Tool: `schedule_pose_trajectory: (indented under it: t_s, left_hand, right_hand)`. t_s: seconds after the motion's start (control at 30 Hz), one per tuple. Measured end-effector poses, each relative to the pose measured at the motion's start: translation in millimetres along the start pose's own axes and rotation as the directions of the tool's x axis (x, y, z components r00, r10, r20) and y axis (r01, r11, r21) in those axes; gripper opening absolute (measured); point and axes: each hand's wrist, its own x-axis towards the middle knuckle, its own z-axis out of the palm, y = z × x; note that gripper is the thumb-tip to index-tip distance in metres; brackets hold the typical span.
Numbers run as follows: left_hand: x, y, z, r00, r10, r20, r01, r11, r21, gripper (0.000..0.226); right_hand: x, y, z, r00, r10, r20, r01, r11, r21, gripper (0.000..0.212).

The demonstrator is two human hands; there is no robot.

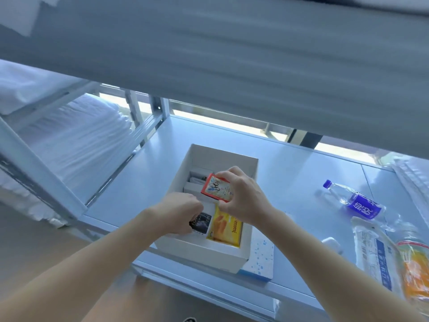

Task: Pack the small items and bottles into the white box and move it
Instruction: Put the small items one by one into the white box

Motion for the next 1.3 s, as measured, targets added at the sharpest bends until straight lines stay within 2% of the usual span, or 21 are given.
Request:
schedule_pose_trajectory:
  t_s: [0.1, 0.2, 0.33, 0.4, 0.47, 0.57, 0.7, 0.73, 0.8, 0.87, 0.93, 1.1, 1.3]
  left_hand:
    - [6, 4, 7, 0.999, 0.033, 0.018, -0.033, 0.999, 0.015, 0.022]
    - [10, 3, 10, 0.999, 0.004, 0.05, -0.003, 1.0, -0.009, 0.015]
    - [8, 4, 8, 0.99, -0.023, 0.138, 0.034, 0.996, -0.081, 0.017]
    - [4, 7, 8, 0.991, -0.01, 0.134, 0.016, 0.999, -0.044, 0.018]
    - [-3, 6, 6, 0.996, 0.02, 0.081, -0.022, 0.999, 0.023, 0.019]
    - [-21, -5, -3, 0.993, 0.076, -0.093, -0.073, 0.997, 0.035, 0.024]
    - [-45, -26, -3, 0.914, 0.114, -0.389, -0.08, 0.992, 0.102, 0.021]
    - [-51, -30, 0, 0.889, 0.089, -0.449, -0.059, 0.995, 0.08, 0.017]
    - [-59, -35, 7, 0.848, -0.016, -0.53, -0.035, 0.996, -0.086, 0.014]
    - [-62, -32, 11, 0.829, -0.111, -0.548, -0.02, 0.974, -0.227, 0.015]
    - [-61, -25, 14, 0.819, -0.16, -0.552, -0.002, 0.96, -0.281, 0.017]
    - [-61, -22, 16, 0.822, -0.212, -0.529, 0.017, 0.936, -0.351, 0.02]
    - [-60, -23, 18, 0.821, -0.214, -0.529, 0.004, 0.929, -0.37, 0.021]
  right_hand:
    - [0, -1, 8, 0.999, 0.021, 0.036, -0.02, 1.0, -0.019, 0.068]
    - [1, 1, 11, 0.998, 0.046, 0.051, -0.044, 0.998, -0.038, 0.068]
    - [7, 0, 14, 0.994, 0.069, 0.088, -0.063, 0.996, -0.066, 0.067]
    - [13, -3, 15, 0.99, 0.079, 0.117, -0.07, 0.995, -0.077, 0.066]
    - [19, -7, 17, 0.985, 0.077, 0.155, -0.064, 0.994, -0.084, 0.066]
    - [27, -14, 25, 0.975, 0.069, 0.212, -0.047, 0.993, -0.105, 0.067]
    - [36, -19, 37, 0.961, 0.071, 0.267, -0.032, 0.989, -0.148, 0.066]
    - [37, -19, 40, 0.957, 0.071, 0.281, -0.025, 0.986, -0.163, 0.063]
    - [40, -20, 45, 0.949, 0.061, 0.309, 0.0, 0.981, -0.194, 0.055]
    - [42, -20, 50, 0.938, 0.053, 0.343, 0.032, 0.971, -0.237, 0.046]
    - [44, -22, 54, 0.918, 0.066, 0.391, 0.062, 0.95, -0.306, 0.041]
    - [55, -25, 57, 0.877, 0.106, 0.469, 0.11, 0.905, -0.412, 0.027]
    - [59, -27, 72, 0.861, 0.09, 0.501, 0.17, 0.877, -0.449, 0.027]
